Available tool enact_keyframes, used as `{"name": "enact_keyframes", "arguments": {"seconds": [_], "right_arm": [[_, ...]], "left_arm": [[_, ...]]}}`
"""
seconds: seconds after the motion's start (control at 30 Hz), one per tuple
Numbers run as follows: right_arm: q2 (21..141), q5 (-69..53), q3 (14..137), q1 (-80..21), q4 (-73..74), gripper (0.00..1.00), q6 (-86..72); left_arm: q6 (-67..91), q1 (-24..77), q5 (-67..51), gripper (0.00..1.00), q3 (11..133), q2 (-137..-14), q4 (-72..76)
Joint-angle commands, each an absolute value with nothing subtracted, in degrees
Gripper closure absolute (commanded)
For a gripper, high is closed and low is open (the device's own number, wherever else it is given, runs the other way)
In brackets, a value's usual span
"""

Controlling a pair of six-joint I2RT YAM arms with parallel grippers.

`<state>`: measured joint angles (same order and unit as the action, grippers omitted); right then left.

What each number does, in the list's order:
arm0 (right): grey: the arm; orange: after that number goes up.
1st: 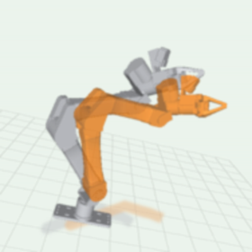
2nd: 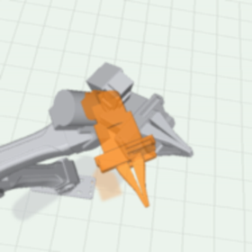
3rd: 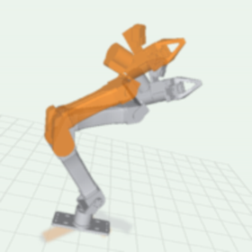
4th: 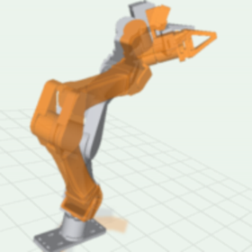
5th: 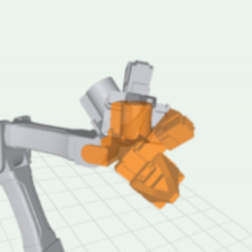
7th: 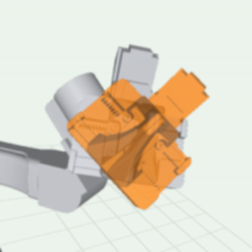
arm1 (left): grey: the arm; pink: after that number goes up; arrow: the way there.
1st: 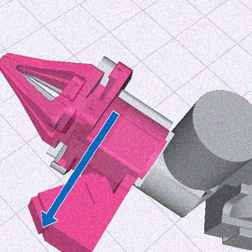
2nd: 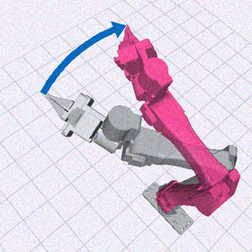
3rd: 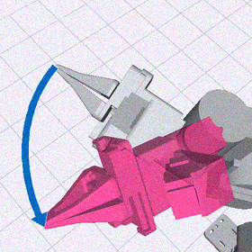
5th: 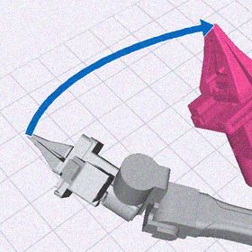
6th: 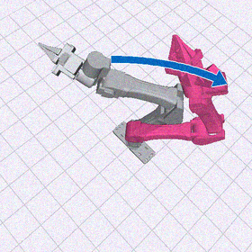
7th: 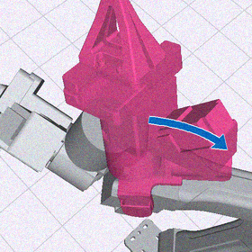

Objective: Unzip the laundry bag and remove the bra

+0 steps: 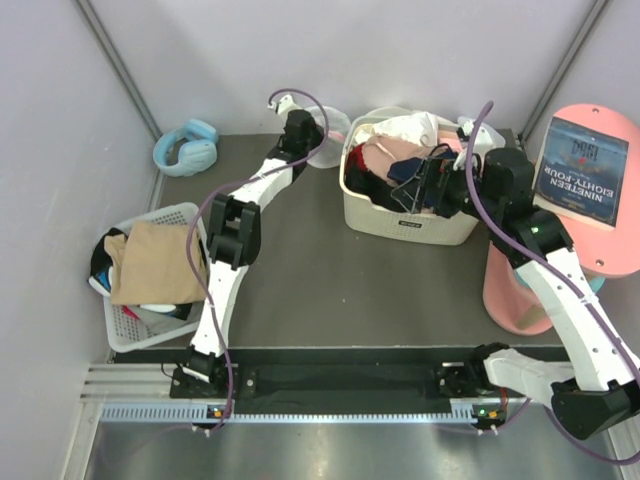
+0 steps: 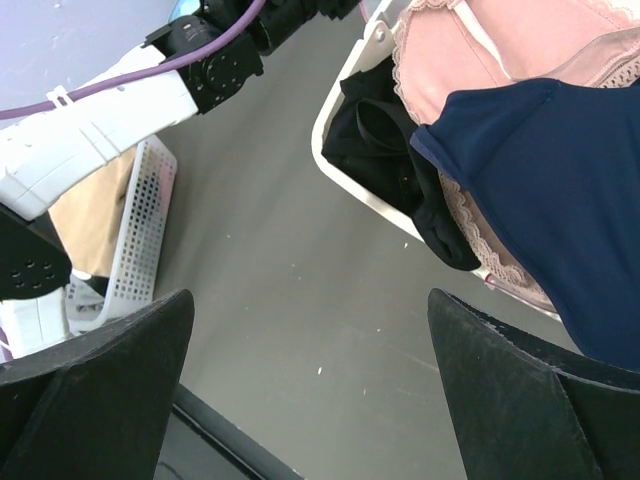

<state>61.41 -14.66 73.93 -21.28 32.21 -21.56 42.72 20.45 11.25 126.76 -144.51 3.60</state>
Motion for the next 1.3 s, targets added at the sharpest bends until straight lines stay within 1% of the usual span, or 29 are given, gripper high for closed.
{"name": "enact_keyframes", "arguments": {"seconds": [0.0,0.03,0.2,0.33,0.5,0.57,0.73,0.93,1.0,1.1,1.27], "right_arm": [[59.2,-14.3,75.2,-21.8,31.1,0.00,-20.7],[59.2,-14.4,75.2,-21.9,31.0,0.00,-20.6],[59.2,-15.3,75.1,-21.8,28.9,0.00,-20.6],[59.0,-16.2,74.6,-22.0,27.6,0.00,-20.6],[58.4,-16.9,73.8,-22.1,27.2,0.00,-20.2],[57.8,-17.3,73.2,-22.3,27.0,0.00,-20.2],[56.8,-18.8,71.1,-23.1,26.3,0.00,-20.5],[55.4,-17.7,67.2,-27.0,25.1,0.00,-21.4],[55.2,-16.8,65.8,-29.1,24.6,0.00,-22.1],[55.0,-15.5,64.7,-31.9,24.3,0.00,-23.1],[53.4,-13.9,61.4,-34.7,23.1,0.00,-25.8]], "left_arm": [[41.7,19.9,12.8,1.00,119.8,-137.8,1.4],[41.2,19.7,12.7,1.00,116.9,-134.9,1.0],[35.6,19.8,13.0,1.00,111.0,-126.1,-3.9],[32.4,19.8,12.5,1.00,101.0,-115.3,-4.7],[30.7,20.0,10.3,1.00,92.7,-105.2,-10.3],[29.1,20.6,11.2,1.00,88.2,-99.7,-11.9],[23.9,22.8,13.6,1.00,81.1,-87.8,-20.1],[17.8,27.4,16.4,1.00,73.0,-73.9,-27.1],[17.2,29.3,16.8,1.00,72.6,-72.0,-31.5],[17.6,34.8,15.6,1.00,72.3,-71.0,-36.5],[20.2,42.0,11.4,1.00,71.0,-75.3,-37.9]]}}
